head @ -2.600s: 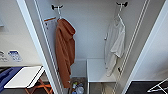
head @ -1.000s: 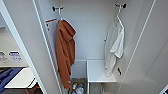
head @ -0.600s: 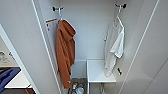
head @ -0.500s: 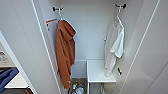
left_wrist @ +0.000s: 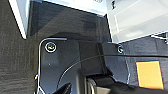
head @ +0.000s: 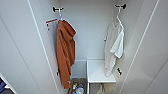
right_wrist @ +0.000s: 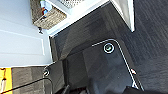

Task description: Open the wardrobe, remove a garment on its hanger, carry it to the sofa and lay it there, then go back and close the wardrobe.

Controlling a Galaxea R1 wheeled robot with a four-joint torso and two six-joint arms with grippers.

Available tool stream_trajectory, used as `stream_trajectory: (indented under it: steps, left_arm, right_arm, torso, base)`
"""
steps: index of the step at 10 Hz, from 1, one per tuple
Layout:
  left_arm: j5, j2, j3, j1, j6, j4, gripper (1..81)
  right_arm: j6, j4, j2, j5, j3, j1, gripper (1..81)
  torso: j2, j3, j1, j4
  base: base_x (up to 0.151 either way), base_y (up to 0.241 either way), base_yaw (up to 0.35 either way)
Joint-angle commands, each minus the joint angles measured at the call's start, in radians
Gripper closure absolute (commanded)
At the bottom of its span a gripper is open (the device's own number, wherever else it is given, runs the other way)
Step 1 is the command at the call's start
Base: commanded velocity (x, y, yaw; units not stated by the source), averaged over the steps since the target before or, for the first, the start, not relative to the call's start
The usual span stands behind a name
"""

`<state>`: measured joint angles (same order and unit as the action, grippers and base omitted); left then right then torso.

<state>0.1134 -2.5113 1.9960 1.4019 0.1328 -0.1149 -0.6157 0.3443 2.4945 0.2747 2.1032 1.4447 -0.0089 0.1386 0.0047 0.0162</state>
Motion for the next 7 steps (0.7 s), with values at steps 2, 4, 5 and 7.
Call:
stream_trajectory:
  steps: [2, 4, 5, 7]
  left_arm:
    - [-0.150, -0.090, 0.128, 0.038, -0.004, -0.011, 1.0]
    - [-0.271, -0.164, 0.243, 0.042, -0.004, 0.003, 1.0]
    - [-0.317, -0.201, 0.305, 0.048, -0.002, 0.015, 1.0]
    - [-0.322, -0.253, 0.386, 0.067, -0.002, 0.069, 1.0]
  right_arm:
    - [-0.001, 0.131, 0.120, -0.069, 0.157, 0.099, 1.0]
    - [-0.001, 0.148, 0.224, -0.074, 0.271, 0.139, 1.0]
    - [-0.002, 0.148, 0.270, -0.075, 0.328, 0.153, 1.0]
    - [-0.009, 0.136, 0.346, -0.075, 0.445, 0.170, 1.0]
  torso:
    - [0.000, 0.000, 0.000, 0.000]
    - [0.000, 0.000, 0.000, 0.000]
    - [-0.001, 0.000, -0.001, 0.000]
    - [-0.002, -0.001, -0.002, 0.000]
  base:
    - [0.000, 0.000, 0.000]
    - [0.000, 0.000, 0.000]
    - [0.000, 0.000, 0.000]
    - [0.000, 0.000, 0.000]
